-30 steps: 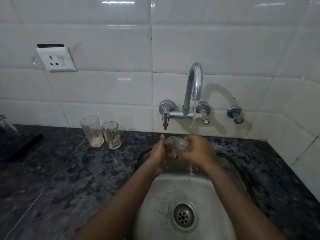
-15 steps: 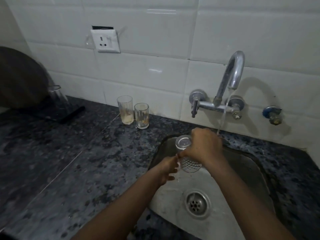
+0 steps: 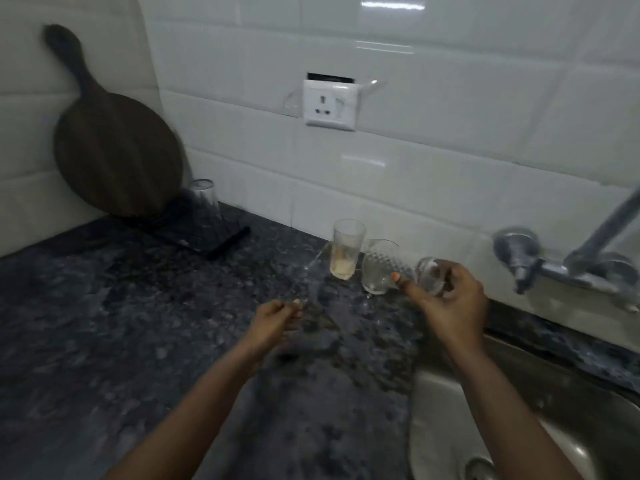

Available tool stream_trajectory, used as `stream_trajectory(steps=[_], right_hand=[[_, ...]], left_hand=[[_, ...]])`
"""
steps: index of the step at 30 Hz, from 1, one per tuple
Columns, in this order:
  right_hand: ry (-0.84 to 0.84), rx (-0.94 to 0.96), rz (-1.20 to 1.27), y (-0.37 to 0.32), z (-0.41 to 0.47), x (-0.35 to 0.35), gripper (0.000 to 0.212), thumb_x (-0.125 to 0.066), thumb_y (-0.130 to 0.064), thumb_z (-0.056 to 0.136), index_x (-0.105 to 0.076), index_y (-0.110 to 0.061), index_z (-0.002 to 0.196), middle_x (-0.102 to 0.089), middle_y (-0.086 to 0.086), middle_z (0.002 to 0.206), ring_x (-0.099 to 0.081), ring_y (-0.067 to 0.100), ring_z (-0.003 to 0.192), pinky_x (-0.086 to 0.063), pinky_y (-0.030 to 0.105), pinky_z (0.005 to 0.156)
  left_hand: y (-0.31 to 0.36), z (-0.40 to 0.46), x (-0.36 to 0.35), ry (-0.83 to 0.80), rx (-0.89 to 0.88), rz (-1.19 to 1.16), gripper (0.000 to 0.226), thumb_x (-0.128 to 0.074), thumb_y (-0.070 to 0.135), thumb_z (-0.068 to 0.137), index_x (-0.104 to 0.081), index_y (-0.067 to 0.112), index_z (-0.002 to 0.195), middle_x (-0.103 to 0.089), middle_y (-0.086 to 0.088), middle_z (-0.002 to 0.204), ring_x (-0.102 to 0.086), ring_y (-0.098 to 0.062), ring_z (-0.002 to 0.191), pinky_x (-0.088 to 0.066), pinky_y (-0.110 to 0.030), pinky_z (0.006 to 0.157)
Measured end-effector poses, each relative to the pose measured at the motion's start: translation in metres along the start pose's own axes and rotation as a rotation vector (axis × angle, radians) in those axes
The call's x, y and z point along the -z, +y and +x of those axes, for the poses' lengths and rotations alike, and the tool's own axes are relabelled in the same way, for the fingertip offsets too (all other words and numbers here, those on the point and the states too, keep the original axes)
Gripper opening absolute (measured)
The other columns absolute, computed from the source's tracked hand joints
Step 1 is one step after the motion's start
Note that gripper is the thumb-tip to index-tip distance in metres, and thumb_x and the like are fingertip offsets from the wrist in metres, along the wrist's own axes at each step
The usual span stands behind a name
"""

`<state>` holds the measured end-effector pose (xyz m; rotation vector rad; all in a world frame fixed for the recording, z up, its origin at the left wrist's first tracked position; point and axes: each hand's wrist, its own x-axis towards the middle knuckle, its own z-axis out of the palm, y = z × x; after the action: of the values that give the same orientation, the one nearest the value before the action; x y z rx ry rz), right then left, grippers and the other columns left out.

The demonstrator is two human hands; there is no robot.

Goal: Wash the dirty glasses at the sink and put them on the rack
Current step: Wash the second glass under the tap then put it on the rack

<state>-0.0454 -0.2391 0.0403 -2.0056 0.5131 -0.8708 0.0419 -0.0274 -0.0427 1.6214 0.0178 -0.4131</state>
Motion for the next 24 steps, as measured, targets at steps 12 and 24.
stream_trajectory(steps=[12,24], right_hand=[[-0.38,0.118,0.1,-0.118,0.007,-0.291,0.054,-0.087,-0.017,0.059,-0.062,-0.016,0.107,-0.065,0.004,0.108,-0.06,0.013,0.095,-0.055,0.04,0.083],[-0.609,0.321,-0.374,-0.15,0.033,-0.47,0.064,-0.079,-0.023,0.071,-0.049,-0.011,0.126,-0.055,0.017,0.125,-0.053,0.034,0.114,-0.042,0.035,0.091]], left_hand=[[-0.066,0.08,0.284,0.797,-0.18,0.8,0.031,-0.048,0.028,0.083,-0.062,0.0,0.088,-0.063,-0.027,0.097,-0.059,-0.043,0.092,-0.046,-0.053,0.086],[-0.076,0.1,0.29,0.758,-0.214,0.799,0.052,-0.033,0.041,0.095,-0.044,0.006,0.132,-0.03,-0.013,0.151,-0.016,-0.026,0.144,-0.001,-0.045,0.118]])
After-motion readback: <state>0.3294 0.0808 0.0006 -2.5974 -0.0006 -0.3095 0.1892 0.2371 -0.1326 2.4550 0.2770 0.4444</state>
